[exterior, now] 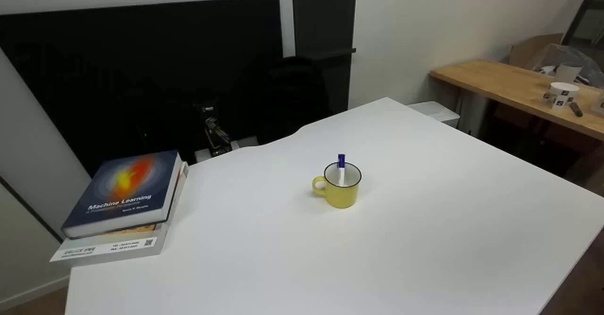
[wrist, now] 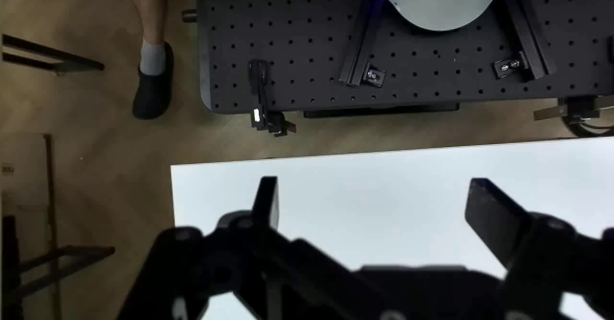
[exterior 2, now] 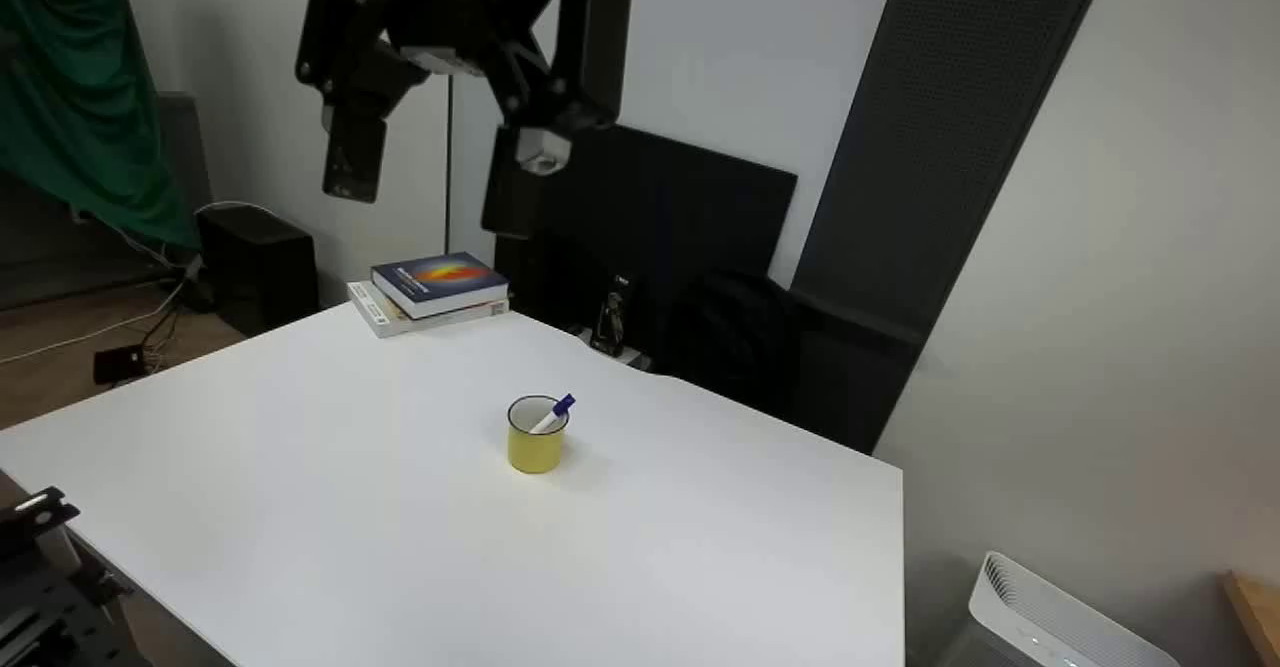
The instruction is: Remove the marker from the cup.
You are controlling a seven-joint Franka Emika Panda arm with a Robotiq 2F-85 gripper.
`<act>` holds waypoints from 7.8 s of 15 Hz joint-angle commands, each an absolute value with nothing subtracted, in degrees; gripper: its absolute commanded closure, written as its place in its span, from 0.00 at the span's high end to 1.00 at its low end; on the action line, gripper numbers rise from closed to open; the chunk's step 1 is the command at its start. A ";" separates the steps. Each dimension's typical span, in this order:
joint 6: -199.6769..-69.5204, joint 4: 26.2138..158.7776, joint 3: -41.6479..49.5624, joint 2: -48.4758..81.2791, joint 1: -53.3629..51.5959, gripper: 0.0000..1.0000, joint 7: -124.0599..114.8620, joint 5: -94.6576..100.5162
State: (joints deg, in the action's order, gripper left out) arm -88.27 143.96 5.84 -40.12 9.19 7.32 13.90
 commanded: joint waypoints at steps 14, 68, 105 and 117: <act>-88.53 144.05 6.71 -39.15 7.88 1.00 6.49 14.24; -82.85 33.76 0.15 82.19 3.77 1.00 -12.26 -10.98; -90.16 32.81 -1.26 83.83 3.47 1.00 -15.26 -10.82; -94.50 33.68 -2.24 83.87 2.30 0.74 -15.52 -10.81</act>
